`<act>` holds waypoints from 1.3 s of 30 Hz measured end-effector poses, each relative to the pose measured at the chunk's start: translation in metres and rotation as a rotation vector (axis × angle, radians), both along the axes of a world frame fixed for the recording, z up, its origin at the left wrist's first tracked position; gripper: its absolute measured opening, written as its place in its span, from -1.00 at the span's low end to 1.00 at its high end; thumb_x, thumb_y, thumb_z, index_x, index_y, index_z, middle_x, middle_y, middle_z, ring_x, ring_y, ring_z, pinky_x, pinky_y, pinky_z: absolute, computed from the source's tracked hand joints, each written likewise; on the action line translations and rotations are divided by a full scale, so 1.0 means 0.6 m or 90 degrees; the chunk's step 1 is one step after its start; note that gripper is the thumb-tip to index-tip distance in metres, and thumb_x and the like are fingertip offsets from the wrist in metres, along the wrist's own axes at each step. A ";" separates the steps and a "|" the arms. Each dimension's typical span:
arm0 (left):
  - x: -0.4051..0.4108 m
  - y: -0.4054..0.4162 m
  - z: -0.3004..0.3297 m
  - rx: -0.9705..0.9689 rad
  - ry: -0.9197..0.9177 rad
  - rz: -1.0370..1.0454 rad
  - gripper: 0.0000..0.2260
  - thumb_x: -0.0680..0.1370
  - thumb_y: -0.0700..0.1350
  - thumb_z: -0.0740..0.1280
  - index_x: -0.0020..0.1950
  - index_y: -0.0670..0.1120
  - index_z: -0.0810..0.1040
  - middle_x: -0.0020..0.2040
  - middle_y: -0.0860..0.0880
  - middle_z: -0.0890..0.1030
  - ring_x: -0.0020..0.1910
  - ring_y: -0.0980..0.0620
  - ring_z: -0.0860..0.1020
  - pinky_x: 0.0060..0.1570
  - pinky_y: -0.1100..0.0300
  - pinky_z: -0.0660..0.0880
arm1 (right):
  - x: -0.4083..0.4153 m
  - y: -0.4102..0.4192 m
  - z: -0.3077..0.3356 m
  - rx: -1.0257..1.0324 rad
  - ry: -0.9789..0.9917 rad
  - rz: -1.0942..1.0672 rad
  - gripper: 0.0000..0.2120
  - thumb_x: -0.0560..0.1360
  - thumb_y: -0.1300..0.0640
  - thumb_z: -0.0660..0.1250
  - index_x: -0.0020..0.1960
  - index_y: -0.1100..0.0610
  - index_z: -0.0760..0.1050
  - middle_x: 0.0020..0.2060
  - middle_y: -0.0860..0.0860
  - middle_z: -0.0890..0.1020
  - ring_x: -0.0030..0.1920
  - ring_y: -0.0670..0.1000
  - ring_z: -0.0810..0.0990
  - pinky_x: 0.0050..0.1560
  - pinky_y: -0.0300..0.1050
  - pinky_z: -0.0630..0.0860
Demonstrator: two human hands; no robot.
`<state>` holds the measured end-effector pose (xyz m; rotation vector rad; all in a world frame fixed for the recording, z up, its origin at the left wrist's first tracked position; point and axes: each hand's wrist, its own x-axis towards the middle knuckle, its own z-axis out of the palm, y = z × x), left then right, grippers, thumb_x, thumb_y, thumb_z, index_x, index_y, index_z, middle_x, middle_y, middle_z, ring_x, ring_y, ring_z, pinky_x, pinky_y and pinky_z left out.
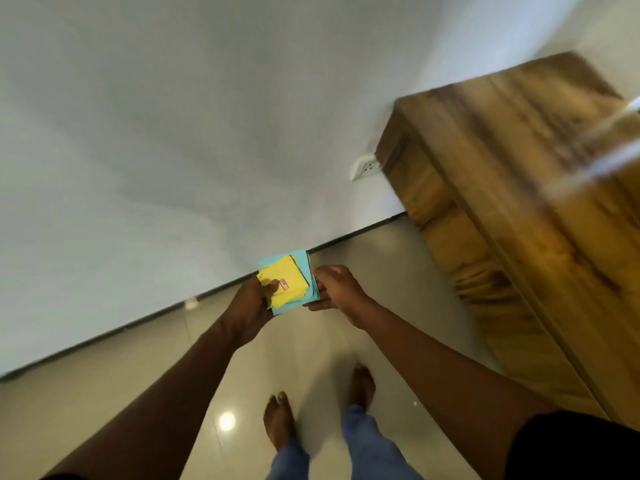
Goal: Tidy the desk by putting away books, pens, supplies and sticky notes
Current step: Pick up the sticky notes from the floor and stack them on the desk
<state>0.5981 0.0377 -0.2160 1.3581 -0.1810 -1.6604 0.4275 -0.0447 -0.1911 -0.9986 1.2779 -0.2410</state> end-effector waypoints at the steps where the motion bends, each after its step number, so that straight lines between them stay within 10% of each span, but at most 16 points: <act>1: -0.003 -0.004 0.026 -0.024 -0.013 -0.026 -0.66 0.64 -0.30 0.20 0.40 -0.15 0.50 0.29 -0.19 0.64 0.16 -0.19 0.66 0.08 -0.03 0.65 | -0.006 0.003 0.022 -0.012 -0.003 -0.006 -0.75 0.63 0.04 0.34 0.15 0.22 0.58 0.01 0.21 0.69 -0.04 0.27 0.74 -0.13 0.08 0.71; 12: -0.130 -0.091 0.244 -0.237 -0.331 -0.349 -0.72 0.64 -0.11 0.34 0.35 -0.08 0.53 0.21 -0.10 0.68 0.18 -0.18 0.65 0.17 -0.17 0.60 | -0.150 0.029 0.188 -0.260 0.060 -0.211 -0.51 0.26 0.00 0.64 0.14 0.05 0.62 0.01 0.00 0.73 0.01 0.04 0.73 0.02 0.15 0.69; 26: -0.506 -0.242 0.277 -0.386 -0.461 -0.508 -0.91 0.56 -0.10 0.41 0.02 0.08 0.64 -0.04 0.04 0.73 -0.01 -0.03 0.70 0.07 -0.10 0.63 | -0.480 -0.008 0.249 -0.404 0.373 -0.416 -0.40 0.40 -0.04 0.56 0.36 0.09 0.47 0.23 0.02 0.63 0.22 0.08 0.60 0.21 0.02 0.56; 39: -0.694 -0.336 0.282 -0.463 -0.654 -0.542 -0.77 0.57 -0.08 0.40 0.23 0.03 0.59 -0.01 0.08 0.68 -0.08 0.04 0.66 -0.07 0.07 0.62 | -0.629 -0.079 0.245 -0.455 0.462 -0.508 -0.52 0.51 -0.02 0.48 0.39 0.06 0.48 0.20 0.02 0.67 0.14 0.06 0.64 0.07 -0.05 0.57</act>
